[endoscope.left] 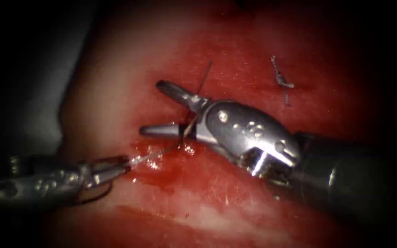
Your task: Wound Closure
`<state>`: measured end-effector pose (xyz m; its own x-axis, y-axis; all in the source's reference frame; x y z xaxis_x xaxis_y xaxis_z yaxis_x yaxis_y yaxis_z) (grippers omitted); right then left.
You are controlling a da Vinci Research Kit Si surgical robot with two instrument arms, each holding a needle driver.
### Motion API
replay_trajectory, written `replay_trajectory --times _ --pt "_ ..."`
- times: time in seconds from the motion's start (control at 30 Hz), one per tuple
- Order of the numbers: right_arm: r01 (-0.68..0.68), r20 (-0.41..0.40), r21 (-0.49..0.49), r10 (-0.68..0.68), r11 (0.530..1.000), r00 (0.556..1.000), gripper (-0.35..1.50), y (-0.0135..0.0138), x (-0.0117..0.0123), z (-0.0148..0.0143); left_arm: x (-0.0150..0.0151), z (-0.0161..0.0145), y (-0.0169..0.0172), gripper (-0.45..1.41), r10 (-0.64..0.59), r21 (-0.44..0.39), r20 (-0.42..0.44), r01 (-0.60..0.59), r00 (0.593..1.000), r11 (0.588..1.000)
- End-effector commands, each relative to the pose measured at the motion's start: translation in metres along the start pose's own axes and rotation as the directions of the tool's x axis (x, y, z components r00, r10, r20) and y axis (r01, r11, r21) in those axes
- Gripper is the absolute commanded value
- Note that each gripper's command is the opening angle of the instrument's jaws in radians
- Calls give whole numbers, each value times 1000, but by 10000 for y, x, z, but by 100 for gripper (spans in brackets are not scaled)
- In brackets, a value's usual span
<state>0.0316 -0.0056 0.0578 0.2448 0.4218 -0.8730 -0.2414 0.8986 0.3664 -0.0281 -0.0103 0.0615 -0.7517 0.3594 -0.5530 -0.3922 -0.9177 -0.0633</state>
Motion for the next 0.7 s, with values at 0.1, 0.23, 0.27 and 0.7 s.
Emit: replay_trajectory --times 0.1,0.23,0.27,0.7 --pt "6 22 10 -6 1000 1000 78 -5 -11 9 9 3 -15 -45 38 40 8 -38 999 998" --pt "10 26 9 -10 1000 1000 78 -7 -14 9 10 3 -33 -45 74 70 42 -77 996 995" --pt "10 29 10 -10 1000 1000 78 -7 -14 9 9 5 -37 -45 83 79 54 -87 995 993" --pt "6 13 75 -7 997 1000 78 -19 -17 15 -2 44 -59 -45 161 134 128 -178 979 975"
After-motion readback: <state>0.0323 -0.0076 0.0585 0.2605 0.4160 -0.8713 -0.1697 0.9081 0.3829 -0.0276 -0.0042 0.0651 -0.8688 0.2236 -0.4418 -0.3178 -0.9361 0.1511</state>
